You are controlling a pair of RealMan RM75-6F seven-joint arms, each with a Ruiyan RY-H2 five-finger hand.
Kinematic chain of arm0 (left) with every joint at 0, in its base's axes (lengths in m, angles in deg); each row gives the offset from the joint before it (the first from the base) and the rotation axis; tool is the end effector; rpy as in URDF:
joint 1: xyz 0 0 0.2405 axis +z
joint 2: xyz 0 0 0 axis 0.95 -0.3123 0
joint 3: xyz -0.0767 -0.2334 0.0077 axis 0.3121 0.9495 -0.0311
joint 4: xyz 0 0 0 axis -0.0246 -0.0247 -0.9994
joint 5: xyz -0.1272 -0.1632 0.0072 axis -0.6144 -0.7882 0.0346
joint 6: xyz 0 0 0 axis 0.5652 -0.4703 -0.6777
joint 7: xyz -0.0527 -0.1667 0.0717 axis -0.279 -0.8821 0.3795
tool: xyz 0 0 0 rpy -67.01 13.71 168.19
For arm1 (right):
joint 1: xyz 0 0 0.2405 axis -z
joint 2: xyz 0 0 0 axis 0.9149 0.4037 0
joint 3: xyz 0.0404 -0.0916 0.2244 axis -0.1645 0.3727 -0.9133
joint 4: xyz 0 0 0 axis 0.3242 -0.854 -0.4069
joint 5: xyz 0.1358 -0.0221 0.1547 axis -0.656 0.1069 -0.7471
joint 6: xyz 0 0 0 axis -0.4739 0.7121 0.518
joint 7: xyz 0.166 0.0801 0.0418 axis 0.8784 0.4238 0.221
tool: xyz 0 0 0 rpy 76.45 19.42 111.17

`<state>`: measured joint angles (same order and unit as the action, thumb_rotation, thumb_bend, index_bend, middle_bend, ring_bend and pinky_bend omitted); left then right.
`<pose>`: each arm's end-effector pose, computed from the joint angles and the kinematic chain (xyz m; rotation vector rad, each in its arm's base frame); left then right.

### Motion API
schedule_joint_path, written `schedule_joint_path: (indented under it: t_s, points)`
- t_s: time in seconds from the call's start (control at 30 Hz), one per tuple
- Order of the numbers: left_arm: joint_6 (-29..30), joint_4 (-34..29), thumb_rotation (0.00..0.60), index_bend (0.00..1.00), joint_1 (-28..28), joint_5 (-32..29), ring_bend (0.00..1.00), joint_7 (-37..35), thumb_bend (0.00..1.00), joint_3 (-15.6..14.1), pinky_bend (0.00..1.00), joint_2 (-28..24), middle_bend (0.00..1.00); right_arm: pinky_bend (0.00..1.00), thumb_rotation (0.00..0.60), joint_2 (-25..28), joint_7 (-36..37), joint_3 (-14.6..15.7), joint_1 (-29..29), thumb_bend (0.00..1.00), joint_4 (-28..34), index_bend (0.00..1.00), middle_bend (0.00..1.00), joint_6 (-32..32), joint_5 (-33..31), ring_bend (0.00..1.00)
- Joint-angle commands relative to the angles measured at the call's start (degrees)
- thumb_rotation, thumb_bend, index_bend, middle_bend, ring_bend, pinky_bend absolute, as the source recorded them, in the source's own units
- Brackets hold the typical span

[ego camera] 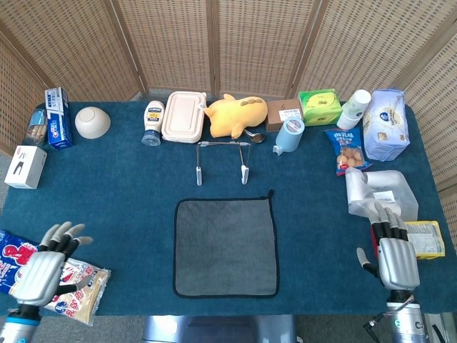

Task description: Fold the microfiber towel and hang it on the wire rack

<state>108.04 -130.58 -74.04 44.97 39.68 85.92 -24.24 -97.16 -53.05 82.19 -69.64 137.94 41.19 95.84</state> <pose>-0.2319 0.1822 0.0987 -1.5540 -1.1035 -0.9227 -0.2530 -0.2210 0.1132 1.2748 -0.9878 0.9607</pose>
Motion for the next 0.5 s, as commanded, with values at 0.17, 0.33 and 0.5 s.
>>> schedule_joint_path:
  t_s: [0.17,0.33,0.5]
  points:
    - [-10.12,-2.37,0.6,0.28,-7.4,1.19,0.04,-0.91,0.2,0.4,0.0,0.91,0.14,0.0,0.6,0.79,-0.86,0.08,0.95,0.31,1.07,0.1,0.03,1.52,0.03,0.0]
    - [-14.97,-2.81,0.6,0.28,-11.31,0.6,0.03,0.72,0.2,1.69,0.0,3.32,0.14,0.0,0.6,1.21,-0.98,0.22,1.56,0.31,1.5,0.1,0.03,2.24,-0.04,0.0]
    - [-24.74,-3.63,0.6,0.28,-18.43,-2.47,0.03,1.89,0.2,3.81,0.0,8.13,0.13,0.0,0.6,1.5,-0.4,0.42,2.66,0.31,1.33,0.1,0.03,3.34,-0.56,0.0]
